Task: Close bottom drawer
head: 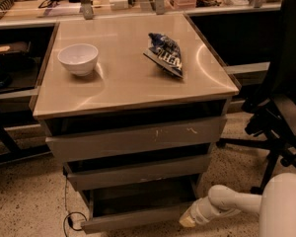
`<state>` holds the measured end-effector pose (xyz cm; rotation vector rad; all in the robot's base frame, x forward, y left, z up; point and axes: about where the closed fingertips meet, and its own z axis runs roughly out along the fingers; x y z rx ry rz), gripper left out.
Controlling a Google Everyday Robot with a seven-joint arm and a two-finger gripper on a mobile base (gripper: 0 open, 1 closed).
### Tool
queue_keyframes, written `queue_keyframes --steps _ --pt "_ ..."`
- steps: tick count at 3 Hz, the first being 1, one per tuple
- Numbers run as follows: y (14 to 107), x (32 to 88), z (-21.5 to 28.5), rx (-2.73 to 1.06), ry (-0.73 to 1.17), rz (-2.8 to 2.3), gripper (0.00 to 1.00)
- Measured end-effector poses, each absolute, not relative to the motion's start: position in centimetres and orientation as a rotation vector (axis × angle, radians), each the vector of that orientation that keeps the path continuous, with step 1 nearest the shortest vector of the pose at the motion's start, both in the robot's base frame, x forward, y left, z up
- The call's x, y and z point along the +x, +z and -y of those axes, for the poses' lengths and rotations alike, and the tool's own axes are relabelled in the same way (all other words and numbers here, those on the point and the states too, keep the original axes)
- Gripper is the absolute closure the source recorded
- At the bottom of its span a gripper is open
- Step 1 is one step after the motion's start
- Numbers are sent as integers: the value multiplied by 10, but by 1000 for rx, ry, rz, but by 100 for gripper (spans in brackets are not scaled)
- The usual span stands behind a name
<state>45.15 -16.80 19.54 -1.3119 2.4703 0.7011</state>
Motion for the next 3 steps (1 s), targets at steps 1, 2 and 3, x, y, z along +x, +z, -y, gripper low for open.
queue_keyframes --steps 1,2,3 --pt "195 451 168 -1312 701 -2470 35" --pt "195 451 168 -1312 701 -2470 12" --pt "195 451 168 -1312 701 -2470 0"
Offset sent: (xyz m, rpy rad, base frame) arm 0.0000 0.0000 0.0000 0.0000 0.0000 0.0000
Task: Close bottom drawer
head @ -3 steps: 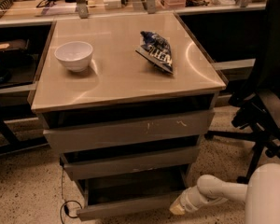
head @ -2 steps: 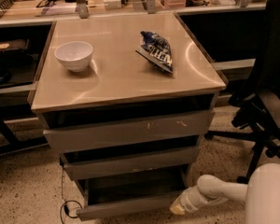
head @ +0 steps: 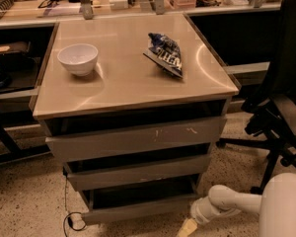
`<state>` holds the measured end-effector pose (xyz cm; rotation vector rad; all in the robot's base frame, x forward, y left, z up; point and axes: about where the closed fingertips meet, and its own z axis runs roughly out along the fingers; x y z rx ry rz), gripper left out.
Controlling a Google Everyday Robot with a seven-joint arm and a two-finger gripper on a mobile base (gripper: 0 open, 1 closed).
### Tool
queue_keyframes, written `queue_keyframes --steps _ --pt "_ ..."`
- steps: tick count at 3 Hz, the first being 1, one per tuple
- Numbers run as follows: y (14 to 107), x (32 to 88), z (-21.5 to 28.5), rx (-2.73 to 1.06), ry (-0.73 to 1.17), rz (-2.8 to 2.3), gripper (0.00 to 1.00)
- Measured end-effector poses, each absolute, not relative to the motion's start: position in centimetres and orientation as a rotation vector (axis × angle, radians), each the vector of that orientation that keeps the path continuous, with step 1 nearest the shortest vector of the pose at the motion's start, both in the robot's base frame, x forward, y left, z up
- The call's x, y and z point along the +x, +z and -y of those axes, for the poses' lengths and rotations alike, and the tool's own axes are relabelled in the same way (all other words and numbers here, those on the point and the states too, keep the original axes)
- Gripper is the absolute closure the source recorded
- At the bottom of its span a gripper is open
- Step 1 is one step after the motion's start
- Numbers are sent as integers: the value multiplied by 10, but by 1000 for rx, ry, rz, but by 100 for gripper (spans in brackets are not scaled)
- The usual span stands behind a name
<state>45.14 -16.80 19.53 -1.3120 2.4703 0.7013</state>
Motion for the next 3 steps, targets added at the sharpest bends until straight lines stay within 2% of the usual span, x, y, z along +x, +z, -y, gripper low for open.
queue_keyframes --steps 1,2,3 --pt "195 451 168 -1312 701 -2470 0" --pt "195 451 168 -1312 701 -2470 19" --pt "195 451 168 -1312 701 -2470 42"
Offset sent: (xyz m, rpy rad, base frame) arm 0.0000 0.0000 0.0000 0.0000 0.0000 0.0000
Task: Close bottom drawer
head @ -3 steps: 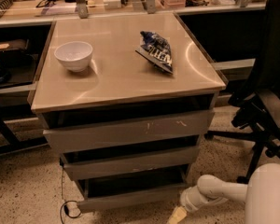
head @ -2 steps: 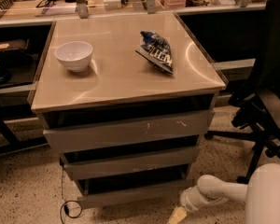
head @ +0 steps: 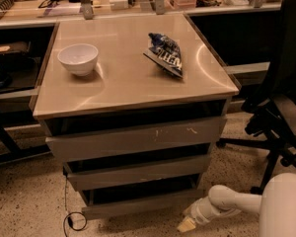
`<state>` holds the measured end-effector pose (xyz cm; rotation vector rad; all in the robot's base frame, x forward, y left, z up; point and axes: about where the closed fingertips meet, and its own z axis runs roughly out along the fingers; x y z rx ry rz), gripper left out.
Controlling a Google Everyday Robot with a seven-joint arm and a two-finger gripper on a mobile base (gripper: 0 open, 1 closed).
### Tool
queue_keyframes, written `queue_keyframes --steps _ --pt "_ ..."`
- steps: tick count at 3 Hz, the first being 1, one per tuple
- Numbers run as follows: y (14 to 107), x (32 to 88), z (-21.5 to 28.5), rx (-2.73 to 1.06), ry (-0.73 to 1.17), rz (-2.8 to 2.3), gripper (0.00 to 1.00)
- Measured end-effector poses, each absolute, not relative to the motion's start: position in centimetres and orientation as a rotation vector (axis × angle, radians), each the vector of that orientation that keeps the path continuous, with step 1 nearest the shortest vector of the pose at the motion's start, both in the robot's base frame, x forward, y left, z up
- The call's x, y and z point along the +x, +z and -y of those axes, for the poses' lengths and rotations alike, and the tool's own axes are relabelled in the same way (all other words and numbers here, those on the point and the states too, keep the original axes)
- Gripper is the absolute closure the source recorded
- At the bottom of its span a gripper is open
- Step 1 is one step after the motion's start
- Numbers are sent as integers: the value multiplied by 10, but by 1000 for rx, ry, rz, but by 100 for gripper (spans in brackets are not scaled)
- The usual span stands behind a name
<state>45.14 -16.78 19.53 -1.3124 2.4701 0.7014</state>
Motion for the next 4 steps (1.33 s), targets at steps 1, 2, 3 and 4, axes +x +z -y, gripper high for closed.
queue_keyframes --steps 1,2,3,4 --pt "195 453 166 -1321 699 -2465 65" --pt "190 474 159 -1338 669 -2430 89" --pt "190 500 146 -1380 632 -2382 100" --pt "187 518 133 -1415 620 -2345 100"
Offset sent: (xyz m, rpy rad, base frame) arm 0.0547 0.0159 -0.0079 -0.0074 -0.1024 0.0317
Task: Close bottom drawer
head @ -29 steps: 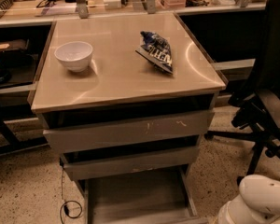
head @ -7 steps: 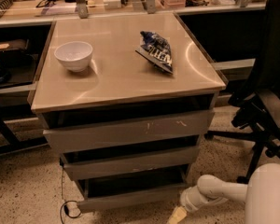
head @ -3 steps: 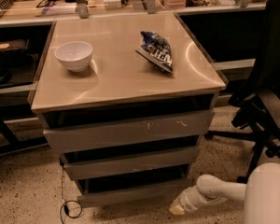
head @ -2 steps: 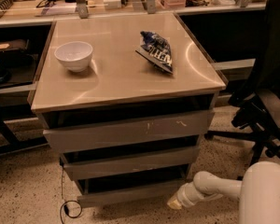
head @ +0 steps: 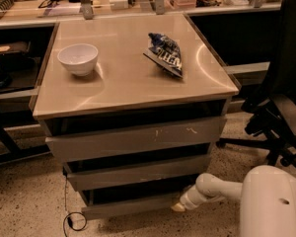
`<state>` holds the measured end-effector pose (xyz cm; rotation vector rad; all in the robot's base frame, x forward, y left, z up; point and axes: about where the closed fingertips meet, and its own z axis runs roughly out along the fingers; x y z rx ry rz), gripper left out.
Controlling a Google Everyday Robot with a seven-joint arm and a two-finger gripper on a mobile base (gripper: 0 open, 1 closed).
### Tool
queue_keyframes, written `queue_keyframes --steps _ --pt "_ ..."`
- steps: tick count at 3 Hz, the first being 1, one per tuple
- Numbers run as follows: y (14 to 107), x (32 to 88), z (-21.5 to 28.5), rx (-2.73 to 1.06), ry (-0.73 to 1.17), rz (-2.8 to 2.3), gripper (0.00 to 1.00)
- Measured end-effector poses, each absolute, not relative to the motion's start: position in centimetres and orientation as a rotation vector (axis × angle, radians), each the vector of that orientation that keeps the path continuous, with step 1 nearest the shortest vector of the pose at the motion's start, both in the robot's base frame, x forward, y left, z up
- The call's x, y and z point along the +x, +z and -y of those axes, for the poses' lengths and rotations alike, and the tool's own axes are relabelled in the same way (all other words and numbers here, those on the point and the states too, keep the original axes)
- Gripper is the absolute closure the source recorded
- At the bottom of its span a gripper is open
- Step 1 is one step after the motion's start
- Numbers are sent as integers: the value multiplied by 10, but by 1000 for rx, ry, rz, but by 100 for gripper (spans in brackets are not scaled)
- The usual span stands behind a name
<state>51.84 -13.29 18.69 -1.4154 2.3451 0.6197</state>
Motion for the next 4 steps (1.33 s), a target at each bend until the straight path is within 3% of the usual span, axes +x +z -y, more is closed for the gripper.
queue_keyframes --steps 2,4 --pt "181 537 119 -1451 621 -2307 100" --pt "181 537 119 -1451 621 -2307 58"
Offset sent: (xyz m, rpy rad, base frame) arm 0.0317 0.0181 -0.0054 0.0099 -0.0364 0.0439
